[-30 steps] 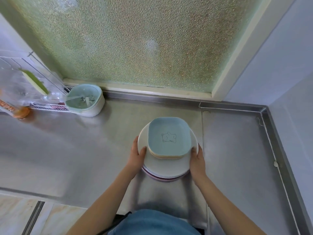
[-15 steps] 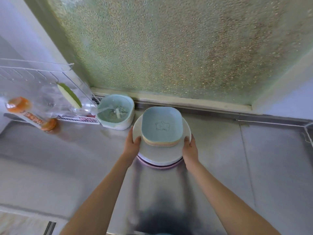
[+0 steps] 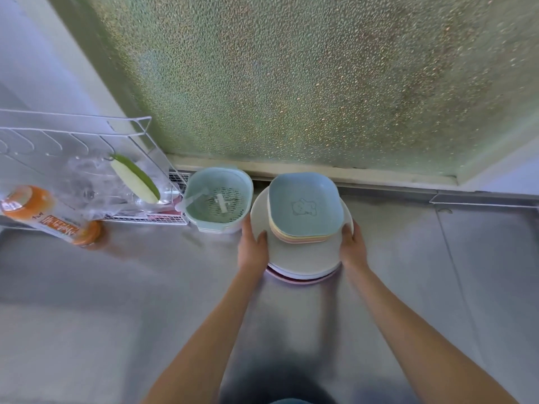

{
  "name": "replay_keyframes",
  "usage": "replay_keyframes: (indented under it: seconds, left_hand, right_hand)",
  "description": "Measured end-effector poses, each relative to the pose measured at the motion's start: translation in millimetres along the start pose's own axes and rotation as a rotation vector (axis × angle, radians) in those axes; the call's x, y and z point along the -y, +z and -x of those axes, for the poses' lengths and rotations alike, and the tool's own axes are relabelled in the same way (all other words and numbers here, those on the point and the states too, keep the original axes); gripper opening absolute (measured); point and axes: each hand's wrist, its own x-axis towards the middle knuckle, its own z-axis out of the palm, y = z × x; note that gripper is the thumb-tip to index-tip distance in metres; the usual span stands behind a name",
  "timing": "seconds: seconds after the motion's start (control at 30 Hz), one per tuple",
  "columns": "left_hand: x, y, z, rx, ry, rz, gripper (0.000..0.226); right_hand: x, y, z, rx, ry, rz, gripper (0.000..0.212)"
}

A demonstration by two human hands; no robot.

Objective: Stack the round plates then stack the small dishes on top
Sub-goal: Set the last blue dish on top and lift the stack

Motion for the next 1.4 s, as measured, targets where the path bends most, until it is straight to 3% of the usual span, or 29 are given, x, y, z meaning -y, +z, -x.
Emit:
replay_keyframes:
  seconds: [0.33, 0.5, 0.6, 0.67, 0.77, 0.87, 0.93, 1.0, 1.17, 1.4]
  left_hand:
    - [0.6, 1.2, 3.0, 0.056, -0.05, -0.048, 0.064]
    - [-9.7, 7.4, 43.8, -0.13, 0.087, 0.052, 0.063]
    - [-22.5, 24.6, 73.8, -0.038, 0.153, 0.096, 0.06]
    - [-27.3, 33.7, 75.8, 0.009, 0.141, 0.03, 0.061]
    - [-26.1, 34.6, 62.3, -0.022, 0.116, -0.044, 0.059]
    - [-19.5, 24.5, 40.2, -0.032, 0.2, -0.223, 0.06]
    - [-26.4, 13.2, 23.5, -0.011, 0.188, -0.166, 0.053]
    - [-35.9, 4.3, 12.2, -0.016, 0.176, -0.073, 0.051]
    - [-61.2, 25.0, 31.9, 0.025, 0.085, 0.171, 0.053]
    - [-49.0, 13.2, -5.4, 0.04, 0.066, 0.137, 0.047]
  right_hand:
    - [2.4, 0.3, 10.4, -0.041, -0.08, 0.17, 0.045]
    - [38.2, 3.4, 3.4, -0.145, -0.183, 0.067, 0.042]
    - [70.3, 11.9, -2.6, -0.032, -0.241, -0.051, 0.04]
    - [78.8, 19.5, -3.5, 0.09, -0.268, 0.04, 0.038]
    - [67.8, 22.9, 5.3, 0.075, -0.342, 0.102, 0.037]
    - [55.1, 15.3, 20.5, -0.102, -0.302, 0.079, 0.03]
    - [51.6, 9.4, 25.5, -0.208, -0.253, 0.018, 0.015]
    - [52.2, 5.4, 23.8, -0.253, -0.23, -0.007, 0.012]
    - [56.0, 16.7, 13.6, -0.081, -0.153, -0.1, 0.025]
    - [38.3, 20.9, 25.8, -0.073, -0.13, -0.119, 0.03]
